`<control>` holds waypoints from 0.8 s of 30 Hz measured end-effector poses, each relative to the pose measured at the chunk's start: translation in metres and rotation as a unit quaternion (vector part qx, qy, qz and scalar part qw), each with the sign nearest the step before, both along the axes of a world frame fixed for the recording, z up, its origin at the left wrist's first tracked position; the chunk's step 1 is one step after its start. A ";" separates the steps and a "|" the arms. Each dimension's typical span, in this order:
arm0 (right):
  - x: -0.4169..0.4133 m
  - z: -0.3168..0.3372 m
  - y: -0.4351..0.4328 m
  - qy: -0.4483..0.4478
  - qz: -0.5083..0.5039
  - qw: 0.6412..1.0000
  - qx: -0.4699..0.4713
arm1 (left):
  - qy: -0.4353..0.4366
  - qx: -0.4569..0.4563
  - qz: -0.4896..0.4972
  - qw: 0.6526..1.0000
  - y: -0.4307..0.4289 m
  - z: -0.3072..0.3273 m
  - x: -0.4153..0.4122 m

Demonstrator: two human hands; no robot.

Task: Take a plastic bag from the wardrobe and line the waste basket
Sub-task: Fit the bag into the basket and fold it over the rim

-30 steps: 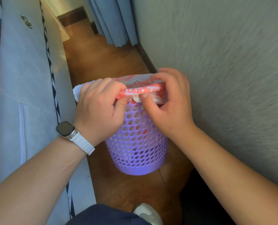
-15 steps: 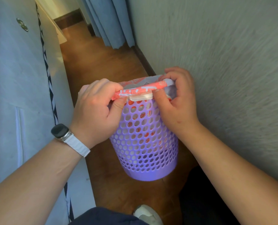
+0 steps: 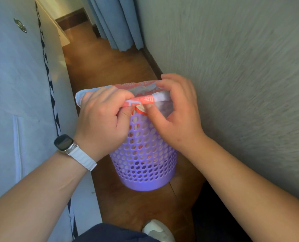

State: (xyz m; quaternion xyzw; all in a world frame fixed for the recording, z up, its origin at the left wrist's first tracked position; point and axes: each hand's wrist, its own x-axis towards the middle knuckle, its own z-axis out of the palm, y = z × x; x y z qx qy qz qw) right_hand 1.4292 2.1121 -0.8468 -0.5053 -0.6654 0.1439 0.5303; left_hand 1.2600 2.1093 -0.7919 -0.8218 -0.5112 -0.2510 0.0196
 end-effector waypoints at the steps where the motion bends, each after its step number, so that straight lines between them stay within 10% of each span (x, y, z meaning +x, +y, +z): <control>1: 0.003 -0.001 0.001 0.002 0.009 1.000 0.000 | -0.003 0.000 0.003 1.000 0.000 0.000 -0.001; 24: 0.002 -0.006 0.005 0.047 -0.068 0.997 -0.012 | -0.005 -0.027 -0.022 0.999 -0.007 0.002 0.009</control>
